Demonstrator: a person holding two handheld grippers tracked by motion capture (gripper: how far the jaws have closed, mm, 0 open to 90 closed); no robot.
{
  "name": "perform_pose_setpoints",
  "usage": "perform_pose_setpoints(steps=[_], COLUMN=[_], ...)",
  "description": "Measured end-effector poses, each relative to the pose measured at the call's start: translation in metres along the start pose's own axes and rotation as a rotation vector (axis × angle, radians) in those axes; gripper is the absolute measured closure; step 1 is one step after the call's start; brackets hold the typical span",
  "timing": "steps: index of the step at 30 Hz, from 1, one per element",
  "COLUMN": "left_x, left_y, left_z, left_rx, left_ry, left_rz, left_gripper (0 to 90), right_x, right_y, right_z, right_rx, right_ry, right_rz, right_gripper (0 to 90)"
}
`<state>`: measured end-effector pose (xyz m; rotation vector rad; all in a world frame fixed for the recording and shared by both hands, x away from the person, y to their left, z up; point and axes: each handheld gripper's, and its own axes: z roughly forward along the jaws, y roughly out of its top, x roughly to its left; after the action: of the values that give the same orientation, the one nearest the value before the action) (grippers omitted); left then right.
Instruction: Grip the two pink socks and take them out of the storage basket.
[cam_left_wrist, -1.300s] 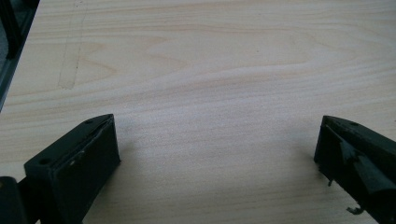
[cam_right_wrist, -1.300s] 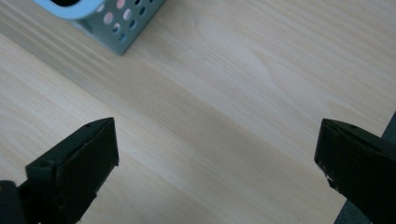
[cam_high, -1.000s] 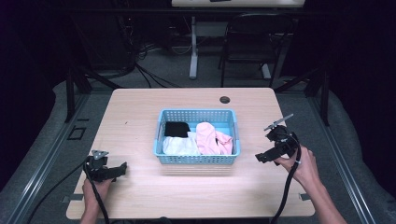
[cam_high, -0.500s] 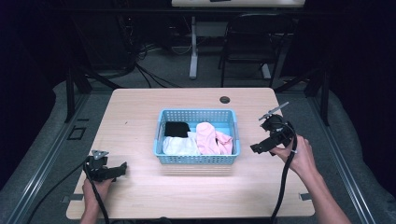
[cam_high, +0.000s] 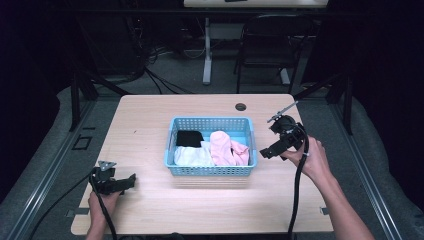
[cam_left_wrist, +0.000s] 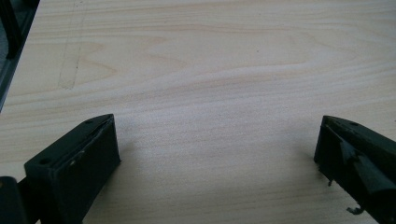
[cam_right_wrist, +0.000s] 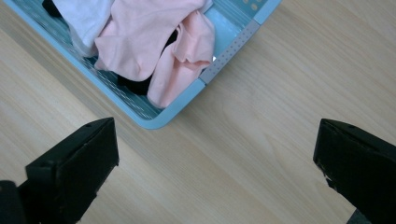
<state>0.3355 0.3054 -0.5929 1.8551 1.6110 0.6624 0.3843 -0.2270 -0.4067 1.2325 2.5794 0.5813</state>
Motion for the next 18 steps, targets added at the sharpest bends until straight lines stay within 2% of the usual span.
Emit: perform_pose_setpoints(steps=[9, 18], left_x=[0.0, 0.0], left_y=[0.0, 0.0], left_z=[0.0, 0.0], left_rx=[0.0, 0.0], left_ry=[-0.001, -0.002], left_rz=[0.001, 0.001], left_gripper=[0.0, 0.0], right_x=[0.006, 0.016], right_y=[0.019, 0.04], right_z=[0.003, 0.016], right_rx=[0.013, 0.017], right_ry=[0.018, 0.031], right_rz=[-0.037, -0.059], right_gripper=[0.0, 0.0])
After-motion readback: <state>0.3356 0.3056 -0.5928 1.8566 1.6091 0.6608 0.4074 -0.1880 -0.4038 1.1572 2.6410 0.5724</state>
